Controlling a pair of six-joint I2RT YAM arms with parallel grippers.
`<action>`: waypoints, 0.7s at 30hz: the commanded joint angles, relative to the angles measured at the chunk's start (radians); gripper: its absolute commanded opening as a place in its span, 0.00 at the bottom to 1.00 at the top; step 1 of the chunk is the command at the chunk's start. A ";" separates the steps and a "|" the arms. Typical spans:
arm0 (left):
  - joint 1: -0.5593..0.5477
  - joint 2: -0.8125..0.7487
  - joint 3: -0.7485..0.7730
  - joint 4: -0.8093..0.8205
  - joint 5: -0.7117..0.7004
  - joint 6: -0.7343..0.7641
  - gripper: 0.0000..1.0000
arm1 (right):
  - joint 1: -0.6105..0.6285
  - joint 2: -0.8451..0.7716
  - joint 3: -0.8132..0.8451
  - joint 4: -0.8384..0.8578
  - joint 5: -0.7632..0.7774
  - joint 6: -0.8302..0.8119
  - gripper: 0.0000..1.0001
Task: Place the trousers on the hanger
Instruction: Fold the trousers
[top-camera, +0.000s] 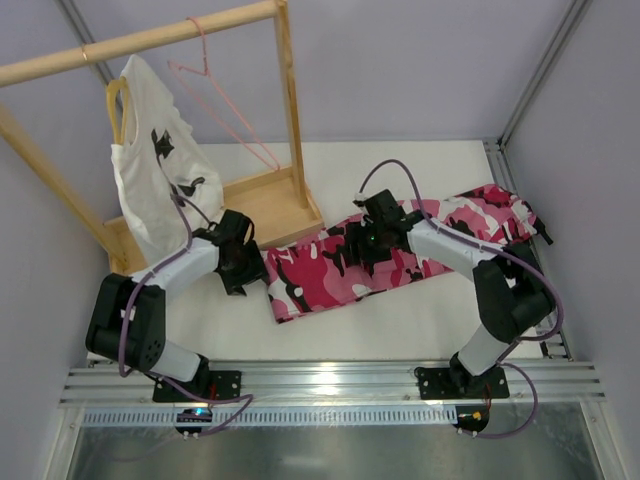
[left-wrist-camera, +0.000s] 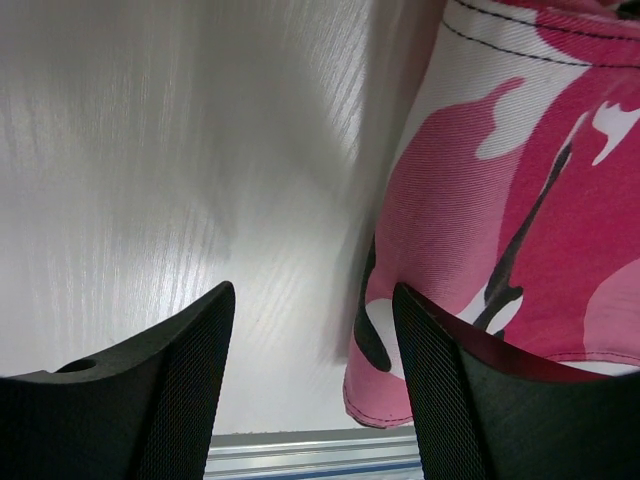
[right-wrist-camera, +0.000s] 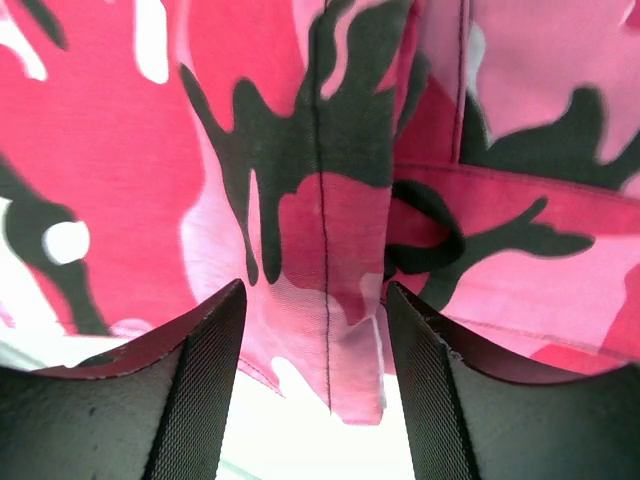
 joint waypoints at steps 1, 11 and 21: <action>0.003 0.006 0.042 -0.009 -0.006 0.038 0.65 | -0.092 -0.079 -0.036 0.098 -0.193 -0.067 0.62; 0.003 0.044 -0.013 0.083 0.073 0.029 0.65 | -0.179 0.098 0.014 0.207 -0.566 -0.161 0.67; 0.003 0.108 -0.019 0.126 0.092 0.030 0.64 | -0.191 0.212 0.022 0.253 -0.611 -0.198 0.69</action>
